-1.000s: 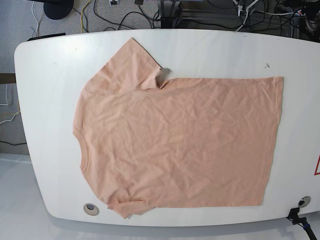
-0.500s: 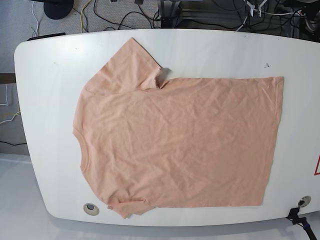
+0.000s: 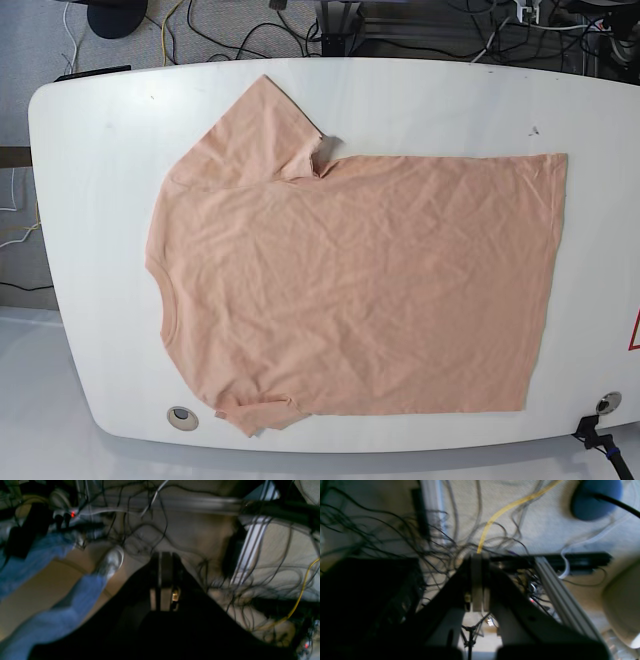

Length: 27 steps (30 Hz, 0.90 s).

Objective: Fold the T-shirt properly

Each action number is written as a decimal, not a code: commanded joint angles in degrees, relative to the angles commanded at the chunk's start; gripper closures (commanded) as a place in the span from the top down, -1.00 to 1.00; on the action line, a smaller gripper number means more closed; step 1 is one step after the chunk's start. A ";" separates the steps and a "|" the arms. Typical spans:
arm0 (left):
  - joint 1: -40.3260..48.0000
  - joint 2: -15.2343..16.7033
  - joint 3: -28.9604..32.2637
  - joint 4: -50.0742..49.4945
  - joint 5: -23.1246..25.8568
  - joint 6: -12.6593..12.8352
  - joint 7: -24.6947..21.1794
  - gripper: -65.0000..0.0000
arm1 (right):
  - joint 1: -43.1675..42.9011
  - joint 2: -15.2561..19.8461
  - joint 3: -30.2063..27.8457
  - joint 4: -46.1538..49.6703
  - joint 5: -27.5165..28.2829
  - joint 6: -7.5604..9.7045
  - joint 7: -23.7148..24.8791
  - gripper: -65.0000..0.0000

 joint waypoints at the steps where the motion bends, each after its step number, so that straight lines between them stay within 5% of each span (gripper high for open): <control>1: 1.59 -0.32 0.03 2.23 0.21 0.05 0.08 -1.00 | -1.38 0.16 0.01 1.86 -0.19 -0.07 0.25 -1.00; 20: 21.07 -5.89 0.87 41.43 -2.59 -0.45 3.69 -1.00 | -29.62 5.13 5.58 58.42 -0.89 -0.20 -2.95 -1.00; 24: 22.90 -7.58 0.89 47.98 -3.69 -0.43 4.35 -1.00 | -32.33 5.49 10.01 68.84 3.51 0.44 -4.41 -1.00; 27: 23.41 -8.23 0.46 51.74 -3.98 -0.56 5.25 -1.00 | -32.95 5.69 12.94 74.41 9.49 2.48 -5.37 -1.00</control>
